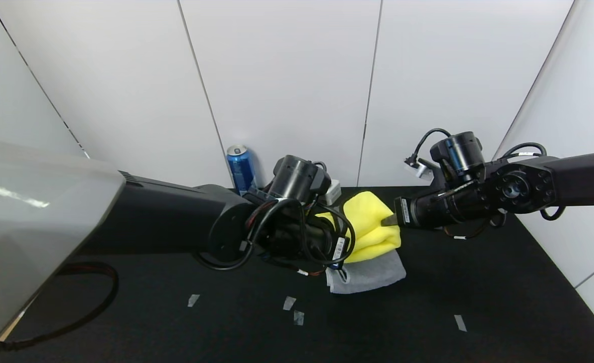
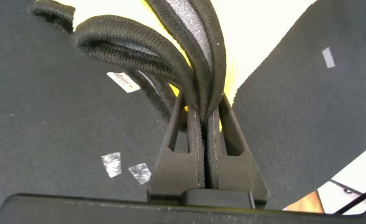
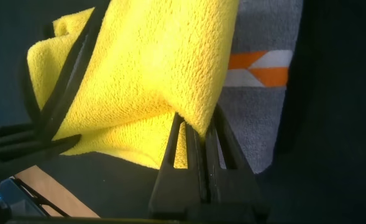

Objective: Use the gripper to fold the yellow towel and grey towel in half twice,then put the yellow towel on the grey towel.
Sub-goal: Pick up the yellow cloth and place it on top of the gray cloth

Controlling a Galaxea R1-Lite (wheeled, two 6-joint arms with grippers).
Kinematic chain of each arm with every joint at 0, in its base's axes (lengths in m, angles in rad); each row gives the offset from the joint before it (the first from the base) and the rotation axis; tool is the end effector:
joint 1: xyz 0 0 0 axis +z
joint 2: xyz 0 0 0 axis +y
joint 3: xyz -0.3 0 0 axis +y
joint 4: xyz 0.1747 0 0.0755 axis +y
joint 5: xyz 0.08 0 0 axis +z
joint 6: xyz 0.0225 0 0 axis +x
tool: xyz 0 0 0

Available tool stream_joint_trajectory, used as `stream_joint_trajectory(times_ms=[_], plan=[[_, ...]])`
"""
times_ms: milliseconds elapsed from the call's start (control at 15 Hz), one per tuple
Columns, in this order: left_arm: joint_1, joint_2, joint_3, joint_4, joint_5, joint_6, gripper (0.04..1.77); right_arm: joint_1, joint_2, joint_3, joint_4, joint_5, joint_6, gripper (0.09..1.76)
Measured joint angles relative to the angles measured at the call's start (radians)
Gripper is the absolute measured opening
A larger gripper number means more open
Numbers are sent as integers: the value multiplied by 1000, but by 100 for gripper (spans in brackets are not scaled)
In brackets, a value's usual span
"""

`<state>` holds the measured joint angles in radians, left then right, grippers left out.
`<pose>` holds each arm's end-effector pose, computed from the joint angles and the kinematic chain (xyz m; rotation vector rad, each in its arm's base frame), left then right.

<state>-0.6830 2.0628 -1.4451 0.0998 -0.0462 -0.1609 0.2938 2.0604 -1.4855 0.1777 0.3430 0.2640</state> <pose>0.3136 -0.2565 0.1574 0.0818 0.7484 -0.6375 0.3832 0.1238 0.1640 0.2615 0.8405 0.5017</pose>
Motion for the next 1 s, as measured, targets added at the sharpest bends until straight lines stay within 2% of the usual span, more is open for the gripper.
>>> stream_joint_trajectory(times_ms=[467, 1000], plan=[[-45, 70, 0, 0, 47, 0, 14, -13, 15, 110, -120, 1, -21, 14], [-56, 126, 0, -1, 44, -1, 14, -28, 43, 144, -125, 0, -16, 14]])
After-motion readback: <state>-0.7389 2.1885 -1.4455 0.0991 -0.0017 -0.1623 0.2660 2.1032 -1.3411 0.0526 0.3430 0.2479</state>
